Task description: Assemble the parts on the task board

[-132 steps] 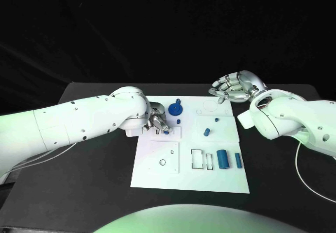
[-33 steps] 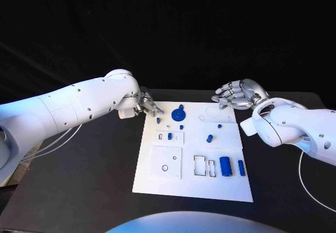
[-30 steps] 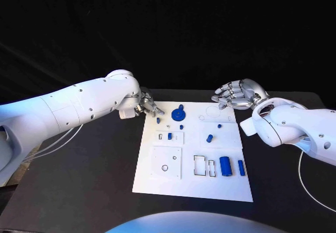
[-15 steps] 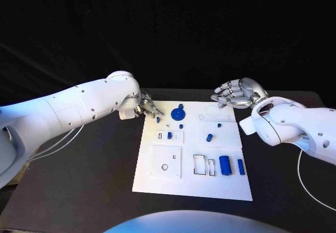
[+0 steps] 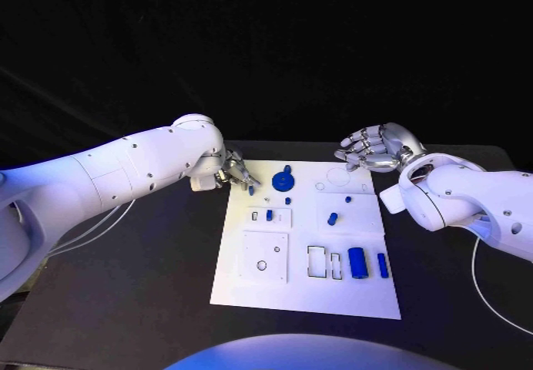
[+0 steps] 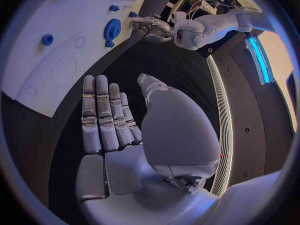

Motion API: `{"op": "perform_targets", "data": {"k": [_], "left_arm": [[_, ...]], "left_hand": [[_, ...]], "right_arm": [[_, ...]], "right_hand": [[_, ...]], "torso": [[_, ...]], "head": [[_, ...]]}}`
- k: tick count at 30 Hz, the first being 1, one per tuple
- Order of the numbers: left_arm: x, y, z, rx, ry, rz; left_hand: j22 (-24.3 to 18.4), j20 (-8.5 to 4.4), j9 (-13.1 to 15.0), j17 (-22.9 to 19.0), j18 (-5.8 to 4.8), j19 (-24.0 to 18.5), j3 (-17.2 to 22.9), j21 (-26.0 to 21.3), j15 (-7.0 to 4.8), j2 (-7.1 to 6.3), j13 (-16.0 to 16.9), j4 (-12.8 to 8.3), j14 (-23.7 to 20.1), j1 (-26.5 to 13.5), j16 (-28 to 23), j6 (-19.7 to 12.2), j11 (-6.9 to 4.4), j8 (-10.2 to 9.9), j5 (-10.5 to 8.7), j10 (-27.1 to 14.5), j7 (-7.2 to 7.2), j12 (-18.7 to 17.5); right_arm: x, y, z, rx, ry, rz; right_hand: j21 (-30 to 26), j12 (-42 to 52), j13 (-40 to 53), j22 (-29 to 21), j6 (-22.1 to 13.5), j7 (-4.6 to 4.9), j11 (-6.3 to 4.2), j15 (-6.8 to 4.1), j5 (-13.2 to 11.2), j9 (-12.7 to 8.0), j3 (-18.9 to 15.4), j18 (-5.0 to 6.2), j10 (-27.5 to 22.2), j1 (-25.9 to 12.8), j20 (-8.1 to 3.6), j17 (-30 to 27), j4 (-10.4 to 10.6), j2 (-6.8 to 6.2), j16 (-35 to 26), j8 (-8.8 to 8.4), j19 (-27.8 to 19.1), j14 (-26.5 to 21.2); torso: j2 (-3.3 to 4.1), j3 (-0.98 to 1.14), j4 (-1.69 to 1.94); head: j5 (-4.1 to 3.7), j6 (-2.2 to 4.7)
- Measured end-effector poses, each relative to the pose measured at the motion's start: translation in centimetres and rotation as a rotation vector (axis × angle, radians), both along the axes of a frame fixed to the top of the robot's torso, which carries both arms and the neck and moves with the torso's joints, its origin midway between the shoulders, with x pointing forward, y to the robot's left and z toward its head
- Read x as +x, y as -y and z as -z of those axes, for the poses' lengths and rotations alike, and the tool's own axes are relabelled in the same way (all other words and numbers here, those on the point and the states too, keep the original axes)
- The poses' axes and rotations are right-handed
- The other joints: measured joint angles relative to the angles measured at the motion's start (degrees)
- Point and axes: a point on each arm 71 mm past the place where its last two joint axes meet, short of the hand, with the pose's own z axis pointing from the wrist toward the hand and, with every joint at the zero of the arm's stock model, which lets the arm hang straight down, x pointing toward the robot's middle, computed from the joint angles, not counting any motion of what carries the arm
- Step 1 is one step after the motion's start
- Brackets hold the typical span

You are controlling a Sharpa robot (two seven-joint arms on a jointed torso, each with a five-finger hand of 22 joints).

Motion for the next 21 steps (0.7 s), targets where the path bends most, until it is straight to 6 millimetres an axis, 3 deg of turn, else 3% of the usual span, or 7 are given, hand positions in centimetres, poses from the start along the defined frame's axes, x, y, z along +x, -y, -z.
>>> {"op": "perform_targets", "data": {"k": [12,21], "left_arm": [[-0.09,0.12,0.01,-0.011,-0.007,0.001],[-0.17,0.19,0.04,-0.018,-0.015,0.004]], "left_hand": [[0.0,-0.02,0.0,0.0,0.0,0.0,0.0,0.0,0.0,0.91,0.2,0.0,0.0,0.9,0.0,0.2,0.0,0.0,0.0,0.0,-0.21,0.0],[0.1,-0.23,0.0,0.0,0.0,-0.2,1.1,0.0,0.0,2.13,0.1,-0.6,0.0,4.4,0.0,0.2,-0.21,0.0,0.0,-0.2,-0.21,0.0]], "right_arm": [[0.1,-0.01,0.05,-0.003,0.004,0.0],[0.11,0.0,0.15,-0.006,0.006,0.0]], "right_hand": [[-0.2,0.0,-0.1,-0.1,0.0,0.0,0.0,0.0,0.0,0.0,0.0,0.0,0.0,0.0,0.0,-0.1,0.0,0.0,0.0,0.22,0.0,0.0],[-0.2,0.0,-0.1,-0.1,0.0,0.0,0.0,0.0,0.0,0.0,0.0,0.0,0.0,0.0,0.0,-0.1,0.0,0.0,0.0,0.22,0.0,0.0]], "torso": [[0.01,0.05,-0.01],[0.04,0.04,0.01]], "head": [[0.03,-0.05],[0.17,-0.2]]}}
